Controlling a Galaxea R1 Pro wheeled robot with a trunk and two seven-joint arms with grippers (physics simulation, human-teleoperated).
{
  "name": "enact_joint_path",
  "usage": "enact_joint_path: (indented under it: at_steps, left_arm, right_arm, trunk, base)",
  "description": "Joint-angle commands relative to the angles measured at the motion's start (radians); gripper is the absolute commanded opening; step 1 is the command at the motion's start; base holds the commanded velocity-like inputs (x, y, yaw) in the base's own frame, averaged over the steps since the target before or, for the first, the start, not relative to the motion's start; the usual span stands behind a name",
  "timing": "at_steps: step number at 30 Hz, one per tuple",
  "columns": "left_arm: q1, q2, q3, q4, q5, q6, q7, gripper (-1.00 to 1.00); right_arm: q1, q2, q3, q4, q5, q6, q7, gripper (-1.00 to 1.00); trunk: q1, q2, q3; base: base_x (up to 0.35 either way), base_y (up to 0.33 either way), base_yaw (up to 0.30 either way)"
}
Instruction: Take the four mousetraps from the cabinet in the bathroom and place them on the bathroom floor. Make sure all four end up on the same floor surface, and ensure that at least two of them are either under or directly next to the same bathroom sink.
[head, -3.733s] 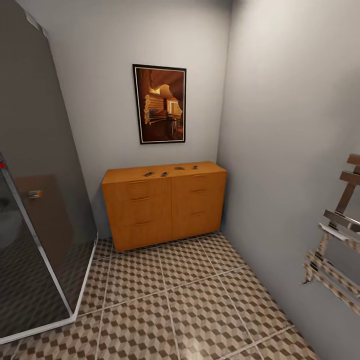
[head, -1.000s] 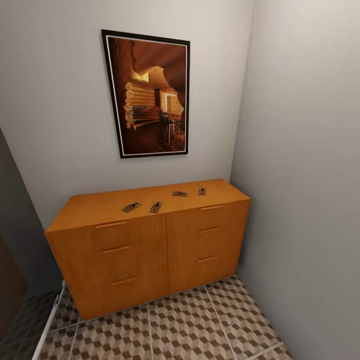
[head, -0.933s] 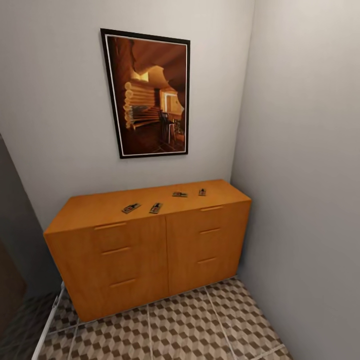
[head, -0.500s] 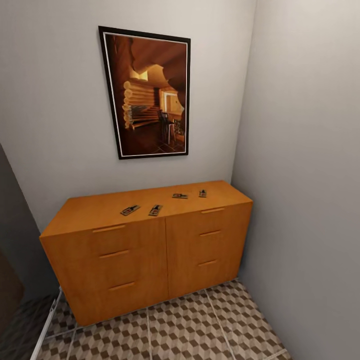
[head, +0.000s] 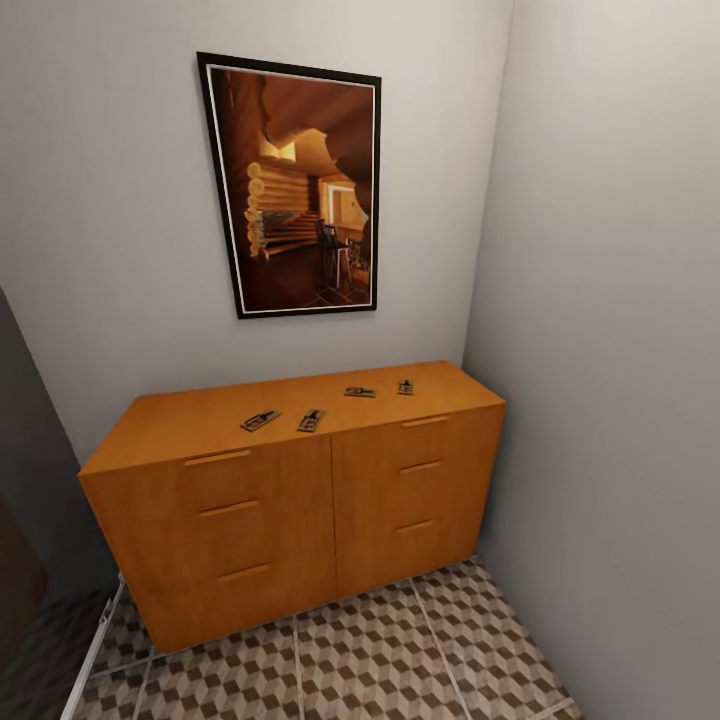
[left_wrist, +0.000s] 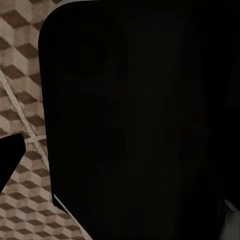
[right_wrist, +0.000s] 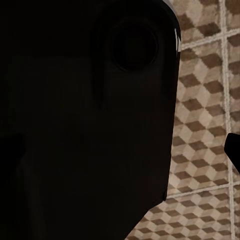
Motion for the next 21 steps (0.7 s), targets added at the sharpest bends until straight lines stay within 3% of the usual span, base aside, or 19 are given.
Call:
enact_joint_path:
  at_steps: [1, 21]
  left_arm:
    - [0.0, 0.0, 0.001, 0.0, 0.002, -0.002, 0.001, 1.0]
    - [0.0, -0.002, 0.001, 0.0, 0.001, -0.002, 0.001, 1.0]
  right_arm:
    - [0.0, 0.0, 0.0, 0.0, 0.0, -0.002, 0.0, 1.0]
    - [0.0, -0.001, 0.001, 0.0, 0.003, -0.004, 0.0, 1.0]
  trunk:
    - [0.0, 0.0, -0.001]
    - [0.0, 0.0, -0.001]
  base:
    - [0.0, 0.0, 0.0]
    - [0.0, 0.0, 0.0]
